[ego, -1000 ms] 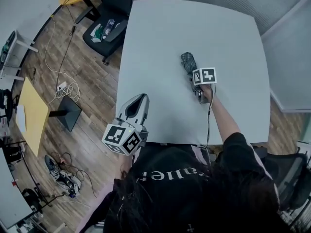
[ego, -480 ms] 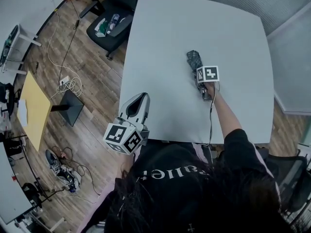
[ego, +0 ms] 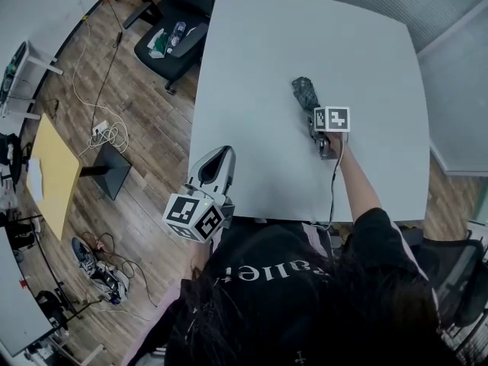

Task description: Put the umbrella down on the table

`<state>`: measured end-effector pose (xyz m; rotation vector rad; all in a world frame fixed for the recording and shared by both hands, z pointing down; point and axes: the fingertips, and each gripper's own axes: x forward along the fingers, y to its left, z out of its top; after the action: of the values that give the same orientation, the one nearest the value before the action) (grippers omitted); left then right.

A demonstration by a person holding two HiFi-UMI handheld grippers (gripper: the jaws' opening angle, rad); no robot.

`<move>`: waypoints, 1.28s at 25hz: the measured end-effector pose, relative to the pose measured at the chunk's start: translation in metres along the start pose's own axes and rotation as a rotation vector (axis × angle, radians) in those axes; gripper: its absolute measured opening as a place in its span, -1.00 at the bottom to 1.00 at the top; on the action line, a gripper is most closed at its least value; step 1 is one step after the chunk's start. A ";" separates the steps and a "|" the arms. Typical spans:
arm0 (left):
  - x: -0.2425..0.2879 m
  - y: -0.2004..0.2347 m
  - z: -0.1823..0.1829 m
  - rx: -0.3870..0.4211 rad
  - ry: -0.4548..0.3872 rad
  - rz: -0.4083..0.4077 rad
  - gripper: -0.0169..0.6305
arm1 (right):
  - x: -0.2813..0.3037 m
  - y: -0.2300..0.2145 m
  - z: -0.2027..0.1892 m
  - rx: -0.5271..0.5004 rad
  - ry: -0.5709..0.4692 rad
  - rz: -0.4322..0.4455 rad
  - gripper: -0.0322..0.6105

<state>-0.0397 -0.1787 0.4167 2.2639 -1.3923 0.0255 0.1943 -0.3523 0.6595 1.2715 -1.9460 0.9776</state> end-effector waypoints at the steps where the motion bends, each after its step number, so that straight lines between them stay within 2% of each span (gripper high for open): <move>1: -0.001 0.001 0.000 -0.001 0.000 -0.002 -0.87 | -0.005 0.001 0.003 0.006 -0.017 0.002 -0.03; 7: -0.004 0.002 -0.002 -0.005 0.002 -0.026 -0.87 | -0.049 0.016 0.012 0.007 -0.126 0.034 -0.03; 21: -0.010 -0.008 -0.005 0.014 0.037 -0.131 -0.87 | -0.161 0.094 -0.004 0.123 -0.362 0.224 -0.19; 32: -0.014 -0.018 -0.003 0.049 0.082 -0.250 -0.87 | -0.222 0.135 -0.025 0.219 -0.502 0.225 -0.44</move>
<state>-0.0308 -0.1597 0.4087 2.4328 -1.0702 0.0708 0.1489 -0.1887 0.4608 1.5595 -2.4607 1.0803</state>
